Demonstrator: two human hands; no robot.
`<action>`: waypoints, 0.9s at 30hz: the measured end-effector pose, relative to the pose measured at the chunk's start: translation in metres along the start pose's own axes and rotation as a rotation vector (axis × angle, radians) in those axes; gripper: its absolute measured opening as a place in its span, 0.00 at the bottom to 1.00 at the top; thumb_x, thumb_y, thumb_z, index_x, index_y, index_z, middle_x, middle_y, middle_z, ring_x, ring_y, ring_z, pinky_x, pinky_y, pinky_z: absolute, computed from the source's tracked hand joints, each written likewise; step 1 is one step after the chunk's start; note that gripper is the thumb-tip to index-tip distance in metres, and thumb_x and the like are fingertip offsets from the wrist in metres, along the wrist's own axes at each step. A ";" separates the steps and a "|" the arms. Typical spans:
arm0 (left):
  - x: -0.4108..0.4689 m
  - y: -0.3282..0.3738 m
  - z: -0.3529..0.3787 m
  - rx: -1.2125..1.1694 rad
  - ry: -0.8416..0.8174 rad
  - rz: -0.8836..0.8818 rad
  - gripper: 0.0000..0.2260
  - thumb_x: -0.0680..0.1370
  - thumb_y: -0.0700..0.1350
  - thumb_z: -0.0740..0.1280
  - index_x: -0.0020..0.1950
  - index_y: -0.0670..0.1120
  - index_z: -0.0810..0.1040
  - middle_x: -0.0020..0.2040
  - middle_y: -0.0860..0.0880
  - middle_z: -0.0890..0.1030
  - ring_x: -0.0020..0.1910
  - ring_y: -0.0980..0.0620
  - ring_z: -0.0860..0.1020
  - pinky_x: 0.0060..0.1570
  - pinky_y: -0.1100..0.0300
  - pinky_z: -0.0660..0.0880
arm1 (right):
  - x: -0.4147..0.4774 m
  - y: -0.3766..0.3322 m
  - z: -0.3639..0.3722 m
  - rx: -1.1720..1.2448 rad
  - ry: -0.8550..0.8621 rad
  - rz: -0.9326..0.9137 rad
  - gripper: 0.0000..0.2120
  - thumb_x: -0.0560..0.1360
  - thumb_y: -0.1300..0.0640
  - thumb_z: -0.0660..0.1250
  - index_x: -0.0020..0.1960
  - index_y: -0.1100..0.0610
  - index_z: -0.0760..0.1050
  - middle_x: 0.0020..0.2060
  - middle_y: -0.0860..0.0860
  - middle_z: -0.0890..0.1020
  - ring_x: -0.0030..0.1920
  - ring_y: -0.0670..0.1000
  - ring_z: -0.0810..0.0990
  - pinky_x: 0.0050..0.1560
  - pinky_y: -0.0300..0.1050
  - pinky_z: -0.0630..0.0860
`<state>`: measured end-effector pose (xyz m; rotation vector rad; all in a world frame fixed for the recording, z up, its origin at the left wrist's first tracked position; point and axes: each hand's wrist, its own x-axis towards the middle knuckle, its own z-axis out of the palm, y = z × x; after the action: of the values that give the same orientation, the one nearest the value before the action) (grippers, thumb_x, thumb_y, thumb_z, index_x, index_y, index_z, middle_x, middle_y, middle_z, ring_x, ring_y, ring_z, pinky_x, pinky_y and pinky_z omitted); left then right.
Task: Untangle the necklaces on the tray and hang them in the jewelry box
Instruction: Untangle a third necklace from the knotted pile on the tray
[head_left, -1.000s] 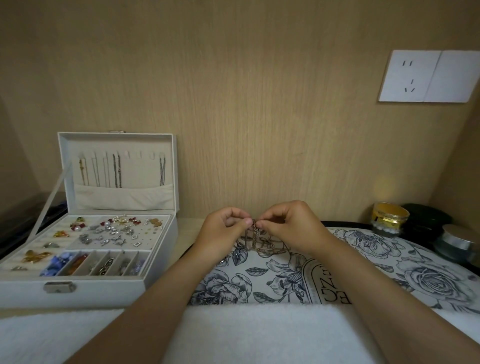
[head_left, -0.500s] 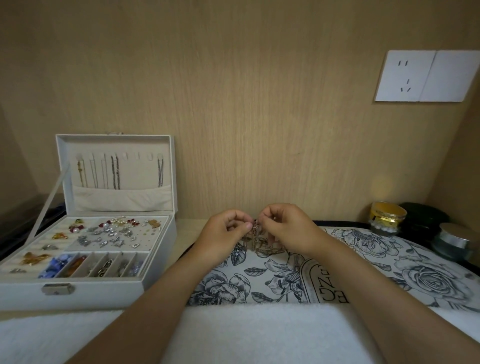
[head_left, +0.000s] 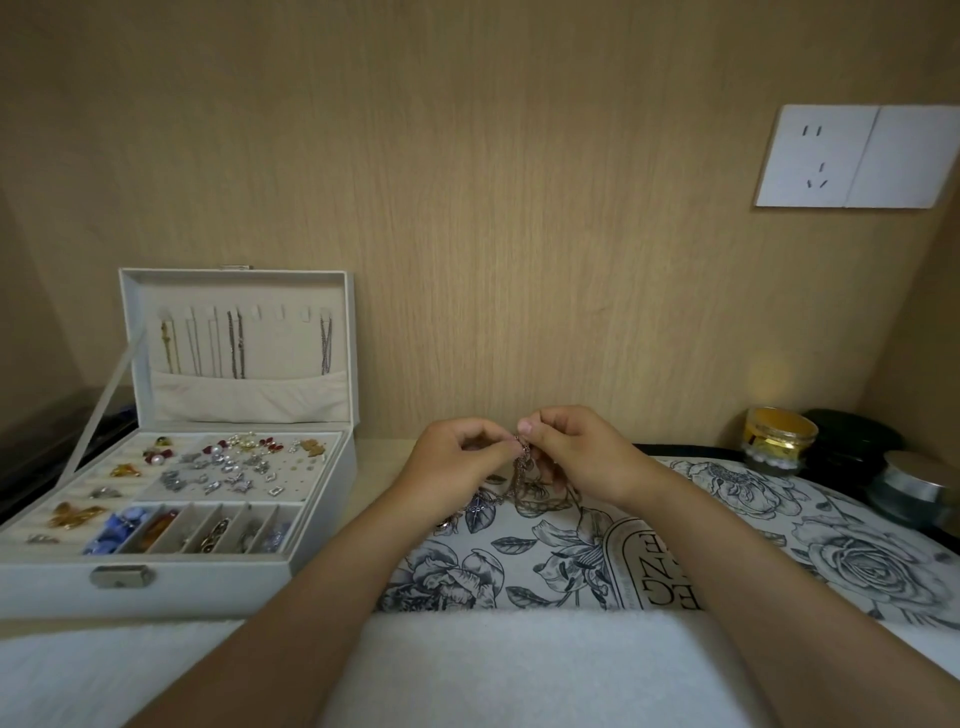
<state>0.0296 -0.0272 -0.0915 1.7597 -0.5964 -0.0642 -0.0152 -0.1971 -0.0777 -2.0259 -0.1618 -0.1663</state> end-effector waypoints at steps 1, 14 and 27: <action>0.001 0.003 -0.001 -0.031 0.003 -0.021 0.03 0.76 0.45 0.72 0.43 0.49 0.85 0.40 0.53 0.86 0.41 0.57 0.83 0.43 0.67 0.77 | 0.000 0.000 0.000 0.000 -0.001 0.000 0.14 0.83 0.51 0.62 0.40 0.51 0.78 0.28 0.46 0.74 0.28 0.43 0.74 0.32 0.41 0.73; 0.008 -0.004 -0.009 -0.121 -0.250 -0.284 0.17 0.58 0.61 0.65 0.38 0.51 0.79 0.43 0.46 0.80 0.47 0.45 0.76 0.69 0.37 0.64 | 0.001 0.004 -0.001 -0.005 -0.101 0.012 0.08 0.80 0.57 0.65 0.43 0.55 0.77 0.33 0.46 0.75 0.35 0.46 0.73 0.42 0.43 0.72; 0.008 0.003 -0.011 -0.125 -0.188 -0.108 0.09 0.76 0.53 0.64 0.41 0.54 0.82 0.44 0.43 0.81 0.44 0.50 0.76 0.62 0.47 0.70 | 0.004 0.007 0.001 0.319 -0.223 0.160 0.13 0.79 0.49 0.58 0.47 0.59 0.74 0.33 0.49 0.74 0.36 0.51 0.71 0.45 0.49 0.69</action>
<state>0.0392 -0.0210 -0.0837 1.6735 -0.6187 -0.3378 -0.0098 -0.1992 -0.0835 -1.7251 -0.1546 0.1778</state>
